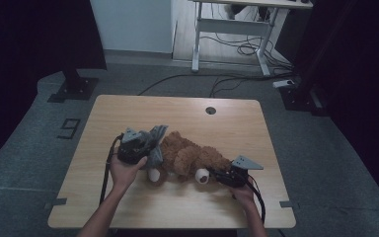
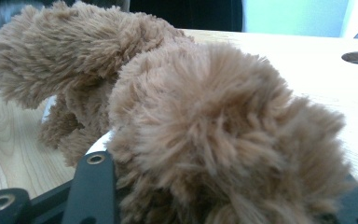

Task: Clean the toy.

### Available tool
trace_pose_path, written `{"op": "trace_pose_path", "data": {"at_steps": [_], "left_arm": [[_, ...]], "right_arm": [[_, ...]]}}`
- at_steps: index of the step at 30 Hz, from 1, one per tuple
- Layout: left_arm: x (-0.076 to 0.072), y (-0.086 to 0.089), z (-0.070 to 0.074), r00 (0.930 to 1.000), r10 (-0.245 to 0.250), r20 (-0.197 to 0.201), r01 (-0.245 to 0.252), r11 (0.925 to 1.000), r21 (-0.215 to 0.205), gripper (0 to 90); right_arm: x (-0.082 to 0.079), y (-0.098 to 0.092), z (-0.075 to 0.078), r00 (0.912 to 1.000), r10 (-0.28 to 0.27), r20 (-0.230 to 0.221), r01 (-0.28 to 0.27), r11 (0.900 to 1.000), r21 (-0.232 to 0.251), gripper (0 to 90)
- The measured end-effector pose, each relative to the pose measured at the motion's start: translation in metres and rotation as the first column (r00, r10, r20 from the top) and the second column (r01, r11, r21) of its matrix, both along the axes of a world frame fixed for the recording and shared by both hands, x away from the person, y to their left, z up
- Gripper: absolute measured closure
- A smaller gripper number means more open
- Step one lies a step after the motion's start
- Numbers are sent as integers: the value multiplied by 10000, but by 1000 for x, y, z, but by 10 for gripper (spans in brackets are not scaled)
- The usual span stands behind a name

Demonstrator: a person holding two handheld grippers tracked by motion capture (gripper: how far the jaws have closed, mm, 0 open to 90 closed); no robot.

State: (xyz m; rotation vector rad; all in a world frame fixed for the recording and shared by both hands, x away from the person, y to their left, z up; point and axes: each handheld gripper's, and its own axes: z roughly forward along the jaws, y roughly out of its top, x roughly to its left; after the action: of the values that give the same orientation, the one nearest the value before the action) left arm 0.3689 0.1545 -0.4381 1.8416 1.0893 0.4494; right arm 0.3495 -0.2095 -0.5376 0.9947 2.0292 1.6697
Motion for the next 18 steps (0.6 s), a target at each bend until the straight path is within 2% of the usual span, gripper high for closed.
{"op": "trace_pose_path", "data": {"at_steps": [3, 6, 7, 8, 10, 11, 12, 13, 16, 17, 18], "left_arm": [[7, -21, 14, 9992, -355, 185, 354, 9994, 44, 778], [16, -41, 17, 9973, -735, 4, 734, 9971, 192, 776], [21, -50, 12, 9945, -1022, -246, 1029, 9942, 302, 773], [21, -50, 12, 9945, -1022, -246, 1029, 9942, 302, 772], [25, -57, 4, 9930, -1079, -481, 1106, 9922, 580, 771], [28, -57, -7, 9910, -1085, -788, 1120, 9928, 414, 770], [28, -57, -7, 9910, -1085, -788, 1120, 9928, 414, 772], [29, -53, -16, 9890, -1068, -1022, 1082, 9941, 84, 774], [25, -51, -23, 9884, -1181, -957, 1202, 9926, 161, 782], [19, -49, -25, 9885, -1262, -828, 1288, 9913, 271, 784], [19, -49, -25, 9885, -1262, -828, 1288, 9913, 271, 786]], "right_arm": [[-1, 0, 0, 10000, 12, 53, -12, 10000, -72, 451], [-2, 1, 1, 9999, 23, 142, -20, 9998, -189, 451], [-2, 1, 1, 9999, 40, 155, -37, 9998, -210, 449], [-2, 1, 1, 9999, 40, 155, -37, 9998, -210, 449], [-3, 1, 2, 9998, 63, 193, -58, 9996, -261, 447], [-4, 1, 2, 9996, 126, 244, -118, 9994, -331, 444], [-4, 1, 2, 9996, 126, 244, -118, 9994, -331, 444], [-4, 1, 2, 9996, 145, 261, -136, 9994, -333, 441], [-4, 2, 2, 9995, 178, 269, -169, 9993, -328, 411], [-5, 2, 3, 9998, 93, 199, -87, 9995, -294, 338], [-5, 2, 3, 9998, 93, 199, -87, 9995, -294, 338]]}}
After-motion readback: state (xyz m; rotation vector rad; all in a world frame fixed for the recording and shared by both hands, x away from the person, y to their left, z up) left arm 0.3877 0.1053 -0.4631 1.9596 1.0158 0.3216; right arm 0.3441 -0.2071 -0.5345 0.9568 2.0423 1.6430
